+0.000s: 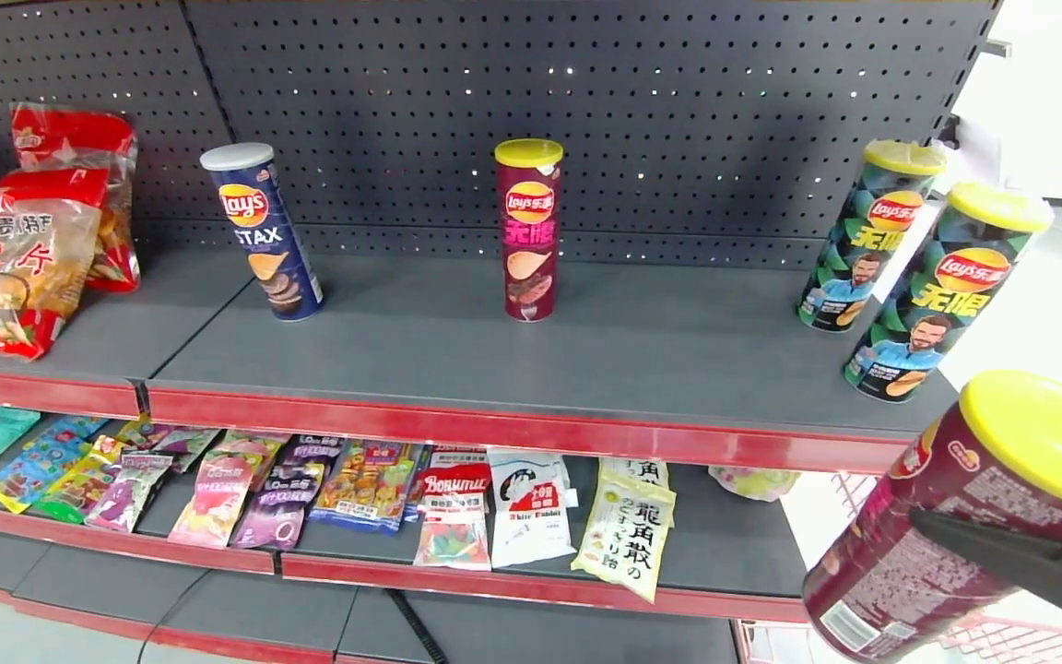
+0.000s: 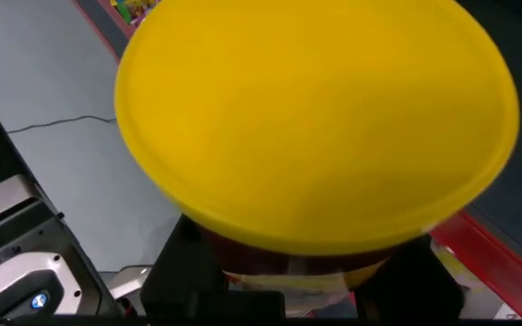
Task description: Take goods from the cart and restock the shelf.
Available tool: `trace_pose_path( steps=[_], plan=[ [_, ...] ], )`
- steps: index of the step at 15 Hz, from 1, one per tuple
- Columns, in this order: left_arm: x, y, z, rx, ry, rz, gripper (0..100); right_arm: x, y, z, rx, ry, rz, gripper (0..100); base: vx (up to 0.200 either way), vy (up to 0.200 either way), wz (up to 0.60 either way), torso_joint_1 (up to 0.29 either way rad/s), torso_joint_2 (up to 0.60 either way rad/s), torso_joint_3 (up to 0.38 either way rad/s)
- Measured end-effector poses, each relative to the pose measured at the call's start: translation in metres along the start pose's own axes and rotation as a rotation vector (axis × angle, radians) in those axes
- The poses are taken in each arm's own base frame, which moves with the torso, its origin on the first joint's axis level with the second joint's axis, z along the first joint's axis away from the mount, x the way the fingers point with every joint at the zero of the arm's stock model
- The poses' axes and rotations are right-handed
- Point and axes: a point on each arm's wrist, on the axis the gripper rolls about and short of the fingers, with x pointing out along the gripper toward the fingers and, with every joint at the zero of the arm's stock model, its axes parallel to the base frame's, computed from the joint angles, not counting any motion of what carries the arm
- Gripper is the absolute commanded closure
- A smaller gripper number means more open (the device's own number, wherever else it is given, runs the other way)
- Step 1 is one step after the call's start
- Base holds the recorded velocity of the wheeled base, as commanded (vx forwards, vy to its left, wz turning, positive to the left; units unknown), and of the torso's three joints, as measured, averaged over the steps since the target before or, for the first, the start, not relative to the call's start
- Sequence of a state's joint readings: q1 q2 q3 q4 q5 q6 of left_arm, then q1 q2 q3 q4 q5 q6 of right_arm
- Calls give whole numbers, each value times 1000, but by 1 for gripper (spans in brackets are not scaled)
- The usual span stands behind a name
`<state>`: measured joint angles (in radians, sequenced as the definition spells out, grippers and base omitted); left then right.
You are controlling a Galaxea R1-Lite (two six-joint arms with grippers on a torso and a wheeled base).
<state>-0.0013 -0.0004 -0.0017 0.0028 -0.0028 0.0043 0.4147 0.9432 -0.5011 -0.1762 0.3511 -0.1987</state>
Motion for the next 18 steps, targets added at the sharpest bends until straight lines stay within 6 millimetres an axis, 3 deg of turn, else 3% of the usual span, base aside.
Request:
trace_pose_path(
  steps=[7,9,16,18],
  plan=[
    [0,0,0,-1,-1,-1,0,4,2,-11,-16,34,48,100,0,200,0,6,3,1],
    [0,0,0,0,0,0,0,5,1,-12,-14,40,48,100,0,0,0,0,0,0],
    [0,0,0,0,-1,0,0,6,2,-18,0,60,44,100,200,0,0,4,4,4],
    [0,0,0,0,0,0,0,4,2,-21,-2,71,24,100,0,0,0,0,0,0]
  ],
)
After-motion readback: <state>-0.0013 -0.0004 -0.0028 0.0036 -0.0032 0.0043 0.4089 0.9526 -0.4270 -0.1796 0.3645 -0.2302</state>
